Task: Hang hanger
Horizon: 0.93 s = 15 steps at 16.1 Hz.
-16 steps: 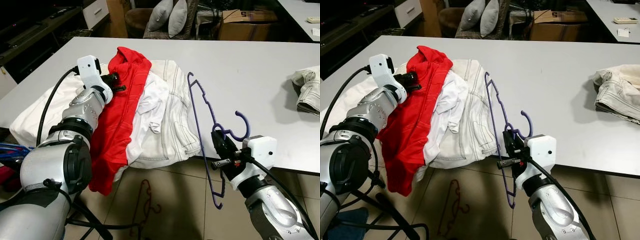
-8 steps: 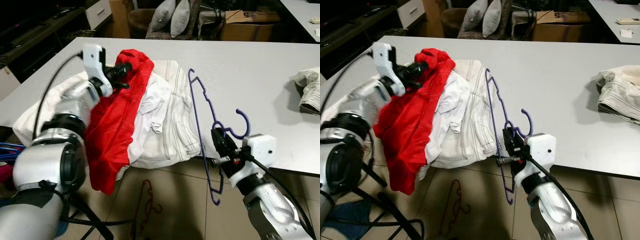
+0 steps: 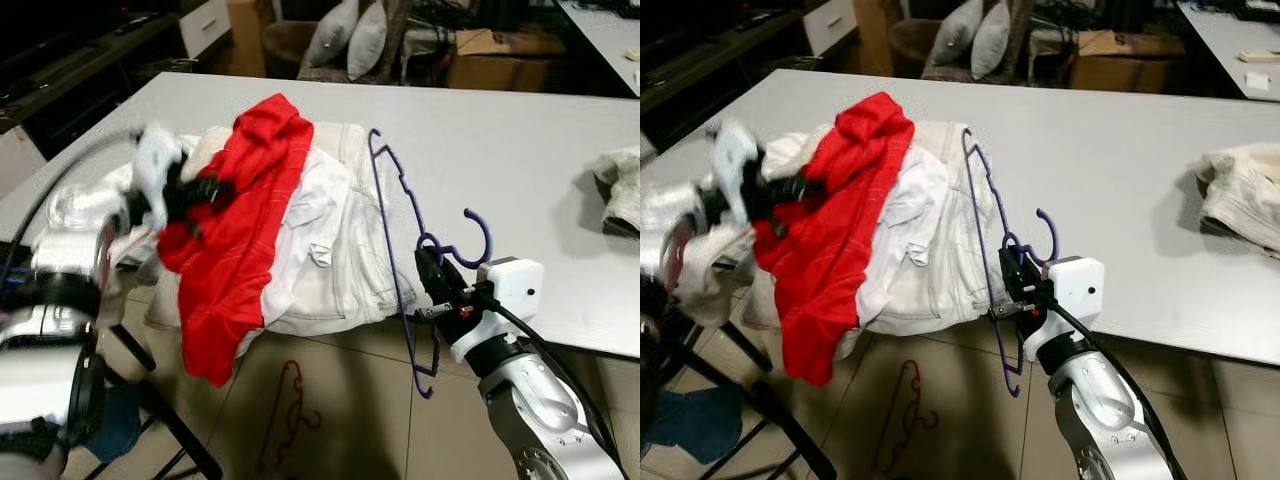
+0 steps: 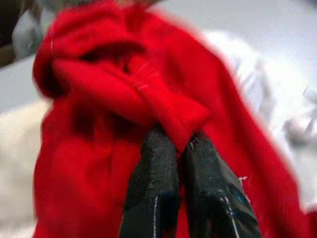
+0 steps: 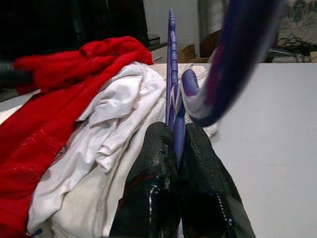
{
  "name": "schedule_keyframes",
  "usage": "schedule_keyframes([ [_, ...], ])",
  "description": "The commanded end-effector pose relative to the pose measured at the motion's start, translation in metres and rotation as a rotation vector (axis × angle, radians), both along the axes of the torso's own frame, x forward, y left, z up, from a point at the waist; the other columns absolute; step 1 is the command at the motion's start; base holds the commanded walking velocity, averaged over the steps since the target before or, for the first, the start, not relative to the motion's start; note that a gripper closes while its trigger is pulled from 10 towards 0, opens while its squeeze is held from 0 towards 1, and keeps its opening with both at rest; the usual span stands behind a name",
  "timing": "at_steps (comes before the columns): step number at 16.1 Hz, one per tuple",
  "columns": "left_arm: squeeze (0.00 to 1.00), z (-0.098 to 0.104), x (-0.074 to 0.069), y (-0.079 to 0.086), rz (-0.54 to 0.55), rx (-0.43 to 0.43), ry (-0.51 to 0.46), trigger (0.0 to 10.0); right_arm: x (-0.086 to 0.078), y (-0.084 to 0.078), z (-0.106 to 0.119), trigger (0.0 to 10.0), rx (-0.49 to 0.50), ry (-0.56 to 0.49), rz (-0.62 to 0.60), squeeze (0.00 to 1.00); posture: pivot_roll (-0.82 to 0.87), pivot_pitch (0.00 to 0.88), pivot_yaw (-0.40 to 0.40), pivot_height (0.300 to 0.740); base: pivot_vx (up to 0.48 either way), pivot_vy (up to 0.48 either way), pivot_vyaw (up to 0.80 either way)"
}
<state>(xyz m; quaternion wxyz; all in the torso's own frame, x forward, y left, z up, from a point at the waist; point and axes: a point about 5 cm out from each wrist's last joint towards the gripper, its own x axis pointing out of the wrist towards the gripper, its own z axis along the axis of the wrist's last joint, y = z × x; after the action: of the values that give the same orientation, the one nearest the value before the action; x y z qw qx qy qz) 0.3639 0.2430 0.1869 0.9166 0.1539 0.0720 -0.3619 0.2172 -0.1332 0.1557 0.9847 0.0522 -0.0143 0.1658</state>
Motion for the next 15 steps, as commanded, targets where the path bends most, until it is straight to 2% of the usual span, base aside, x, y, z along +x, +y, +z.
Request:
schedule_keyframes([
  [1,0.00,0.000,0.001,0.001,0.015,0.030,-0.004,0.0,0.002,0.003,0.002,10.0,0.013,-0.016,0.018,0.00,0.01,0.000,0.071,0.740,0.000,0.000,0.00],
  [3,0.00,-0.020,0.000,0.000,0.123,0.036,0.020,0.0,0.004,0.004,0.002,10.0,0.015,-0.016,0.027,0.00,0.02,0.000,0.068,0.740,0.000,0.000,0.00],
  [4,0.00,-0.021,0.001,-0.002,0.154,0.015,0.017,10.0,0.004,0.004,0.002,10.0,0.015,-0.017,0.028,0.00,0.01,0.000,0.069,0.740,0.000,0.000,0.00],
  [5,0.00,-0.018,0.001,-0.005,0.179,-0.044,-0.001,10.0,0.004,0.004,0.001,10.0,0.014,-0.017,0.029,0.00,0.01,0.000,0.073,0.740,0.000,0.000,0.00],
  [6,1.00,-0.016,-0.001,-0.007,0.187,-0.094,-0.012,10.0,0.003,0.003,0.001,10.0,0.014,-0.017,0.026,0.00,0.01,0.000,0.079,0.740,0.000,0.000,0.00],
  [7,1.00,-0.013,-0.004,-0.009,0.183,-0.166,-0.027,10.0,0.002,0.003,0.000,10.0,0.014,-0.016,0.021,0.00,0.01,0.000,0.083,0.740,0.000,0.000,0.00],
  [8,1.00,-0.012,-0.005,-0.010,0.178,-0.189,-0.033,10.0,0.002,0.002,0.000,10.0,0.014,-0.016,0.020,0.00,0.01,0.000,0.083,0.740,0.000,0.000,0.00],
  [10,1.00,-0.008,-0.015,-0.008,0.167,-0.299,-0.031,10.0,0.000,0.002,-0.001,10.0,0.014,-0.017,0.014,0.00,0.00,0.000,0.090,0.740,0.000,0.000,0.00],
  [11,1.00,-0.006,-0.019,-0.005,0.167,-0.333,-0.031,10.0,0.000,0.002,-0.001,10.0,0.016,-0.016,0.012,0.00,0.00,0.000,0.094,0.740,0.000,0.000,0.00],
  [12,1.00,-0.001,-0.024,0.001,0.182,-0.415,-0.028,10.0,-0.001,0.003,-0.003,10.0,0.018,-0.014,0.009,0.00,0.01,0.000,0.099,0.740,0.000,0.000,0.00],
  [15,1.00,0.001,-0.029,0.004,0.203,-0.495,-0.006,10.0,-0.001,0.005,-0.004,10.0,0.021,-0.014,0.008,0.00,0.01,0.000,0.105,0.740,0.000,0.000,0.00],
])
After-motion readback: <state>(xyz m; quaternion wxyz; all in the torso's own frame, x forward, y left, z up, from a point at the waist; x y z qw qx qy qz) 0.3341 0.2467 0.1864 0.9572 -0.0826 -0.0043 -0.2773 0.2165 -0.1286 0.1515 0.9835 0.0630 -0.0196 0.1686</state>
